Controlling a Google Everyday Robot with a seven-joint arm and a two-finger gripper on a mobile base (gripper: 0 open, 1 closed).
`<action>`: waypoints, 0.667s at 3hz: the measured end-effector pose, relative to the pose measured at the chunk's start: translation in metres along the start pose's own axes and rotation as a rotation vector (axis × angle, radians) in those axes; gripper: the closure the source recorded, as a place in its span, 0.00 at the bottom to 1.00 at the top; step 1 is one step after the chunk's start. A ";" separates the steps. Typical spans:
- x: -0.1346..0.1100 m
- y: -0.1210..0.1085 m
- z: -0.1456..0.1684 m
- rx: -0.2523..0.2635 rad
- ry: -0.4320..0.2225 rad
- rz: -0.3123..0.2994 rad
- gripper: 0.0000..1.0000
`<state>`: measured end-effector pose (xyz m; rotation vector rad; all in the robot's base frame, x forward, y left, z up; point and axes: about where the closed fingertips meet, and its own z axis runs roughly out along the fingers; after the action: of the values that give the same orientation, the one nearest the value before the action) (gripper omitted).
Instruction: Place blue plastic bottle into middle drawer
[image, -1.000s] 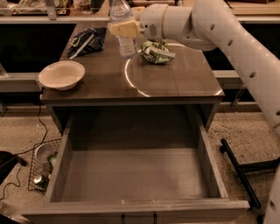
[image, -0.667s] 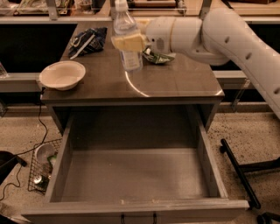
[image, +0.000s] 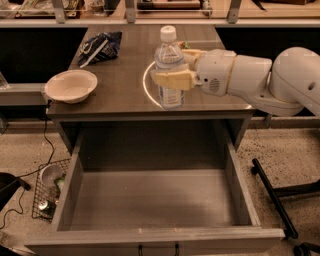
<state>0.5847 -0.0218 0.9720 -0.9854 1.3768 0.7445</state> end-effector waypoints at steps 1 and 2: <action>0.003 -0.010 0.011 0.008 -0.003 0.026 1.00; 0.010 -0.039 0.033 0.043 -0.020 0.072 1.00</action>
Offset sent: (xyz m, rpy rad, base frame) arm 0.1089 0.0219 -0.0147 0.1172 0.0913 -0.1018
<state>0.6349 -0.0105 0.9648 -0.8963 1.4110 0.7737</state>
